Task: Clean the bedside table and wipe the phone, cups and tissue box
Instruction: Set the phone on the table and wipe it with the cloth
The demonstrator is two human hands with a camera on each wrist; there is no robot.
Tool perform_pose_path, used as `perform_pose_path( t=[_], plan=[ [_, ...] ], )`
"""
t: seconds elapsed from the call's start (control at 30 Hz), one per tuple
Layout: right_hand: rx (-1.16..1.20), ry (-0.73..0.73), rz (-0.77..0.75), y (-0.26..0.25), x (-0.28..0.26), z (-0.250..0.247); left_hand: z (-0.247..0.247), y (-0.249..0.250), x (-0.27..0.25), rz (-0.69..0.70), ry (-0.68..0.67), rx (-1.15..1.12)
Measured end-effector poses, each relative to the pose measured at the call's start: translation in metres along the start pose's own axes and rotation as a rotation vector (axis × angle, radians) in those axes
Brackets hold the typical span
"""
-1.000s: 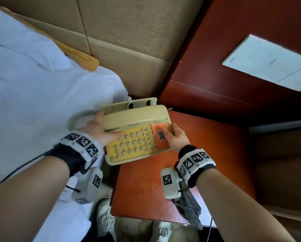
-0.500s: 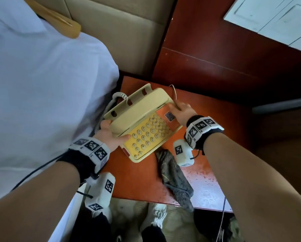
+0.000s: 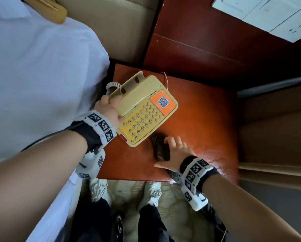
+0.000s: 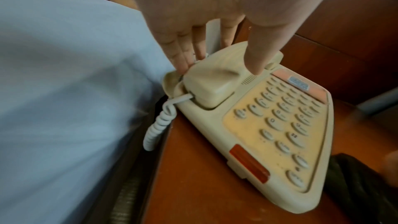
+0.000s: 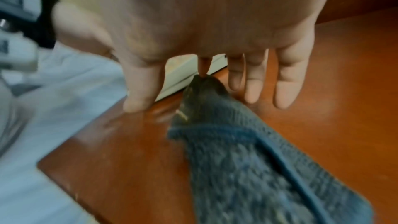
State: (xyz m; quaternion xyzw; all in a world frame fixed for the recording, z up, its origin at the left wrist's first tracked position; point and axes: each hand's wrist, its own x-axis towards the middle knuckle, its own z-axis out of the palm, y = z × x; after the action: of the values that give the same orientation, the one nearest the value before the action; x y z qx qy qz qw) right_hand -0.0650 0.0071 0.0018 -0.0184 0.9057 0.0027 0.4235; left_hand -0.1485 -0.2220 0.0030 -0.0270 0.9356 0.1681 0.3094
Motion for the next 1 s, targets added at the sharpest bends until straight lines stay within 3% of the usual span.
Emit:
perform_pose_path(
  t=[0.1,0.27,0.33,0.47,0.6,0.77,0.87,1.0],
  plan=[
    [-0.052,-0.017,0.018,-0.004,0.004,0.009,0.003,0.005,0.002,0.017,0.003,0.037],
    [0.267,-0.003,0.088,0.010,0.008,-0.008,0.003,-0.003,0.004,0.053,0.043,0.021],
    [0.435,0.121,0.129,0.022,0.005,-0.028,0.002,-0.003,0.005,0.053,0.034,0.022],
    [0.743,0.547,0.185,0.033,0.013,-0.076,0.004,-0.006,0.008,0.076,0.057,0.034],
    [0.603,0.574,-0.015,-0.003,0.040,-0.118,0.007,-0.008,0.007,0.081,0.071,0.034],
    [0.410,0.498,-0.047,-0.047,0.076,-0.121,0.006,-0.009,0.008,0.079,0.061,0.019],
    [0.389,0.499,-0.092,-0.048,0.076,-0.111,0.005,-0.009,0.007,0.073,0.057,0.014],
    [0.111,0.406,-0.313,-0.035,0.068,-0.106,0.003,-0.008,0.007,0.065,0.038,0.017]
  ],
)
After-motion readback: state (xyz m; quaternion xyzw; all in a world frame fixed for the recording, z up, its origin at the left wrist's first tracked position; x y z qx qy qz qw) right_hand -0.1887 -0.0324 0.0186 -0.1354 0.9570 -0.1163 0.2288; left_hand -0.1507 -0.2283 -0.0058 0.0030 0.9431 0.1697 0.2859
